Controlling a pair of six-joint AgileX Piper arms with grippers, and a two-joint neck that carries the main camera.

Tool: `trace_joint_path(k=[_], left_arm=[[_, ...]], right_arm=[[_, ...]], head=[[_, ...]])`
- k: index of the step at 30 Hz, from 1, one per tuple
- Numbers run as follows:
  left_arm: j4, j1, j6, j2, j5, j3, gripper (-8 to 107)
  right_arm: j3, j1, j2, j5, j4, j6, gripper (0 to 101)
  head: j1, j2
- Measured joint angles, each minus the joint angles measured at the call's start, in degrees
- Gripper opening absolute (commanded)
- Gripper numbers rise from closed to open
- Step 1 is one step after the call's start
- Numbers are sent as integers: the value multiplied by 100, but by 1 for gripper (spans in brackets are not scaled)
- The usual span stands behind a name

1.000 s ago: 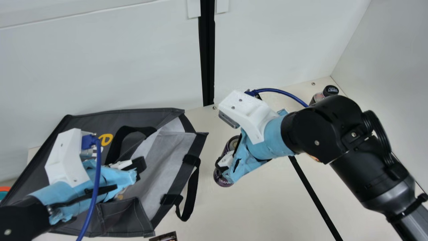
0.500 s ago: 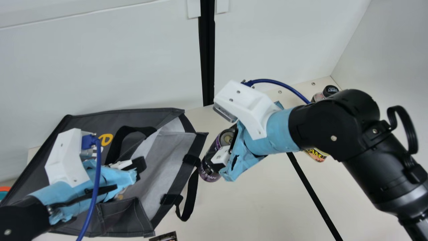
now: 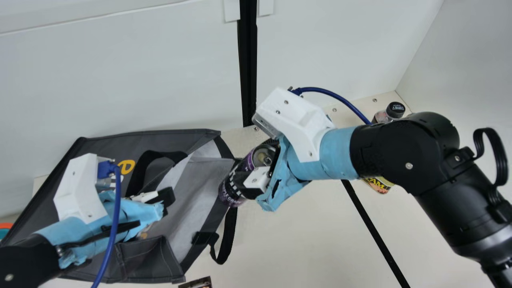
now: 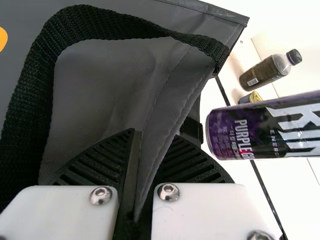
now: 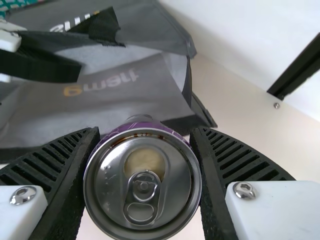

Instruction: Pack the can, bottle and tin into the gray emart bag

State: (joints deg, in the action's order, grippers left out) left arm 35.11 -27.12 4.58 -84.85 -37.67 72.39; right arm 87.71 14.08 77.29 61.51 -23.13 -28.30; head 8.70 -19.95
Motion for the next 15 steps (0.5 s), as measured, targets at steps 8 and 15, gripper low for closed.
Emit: trace_joint_path(k=[8, 15], left_arm=[[0, 0, 0, 0, 0, 0, 10], [0, 0, 0, 0, 0, 0, 10]], right_arm=[[-283, 98, 5, -585, -216, -239, 0], [-543, 231, 65, -1124, -422, -448, 0]], head=[[0, 0], [0, 0]])
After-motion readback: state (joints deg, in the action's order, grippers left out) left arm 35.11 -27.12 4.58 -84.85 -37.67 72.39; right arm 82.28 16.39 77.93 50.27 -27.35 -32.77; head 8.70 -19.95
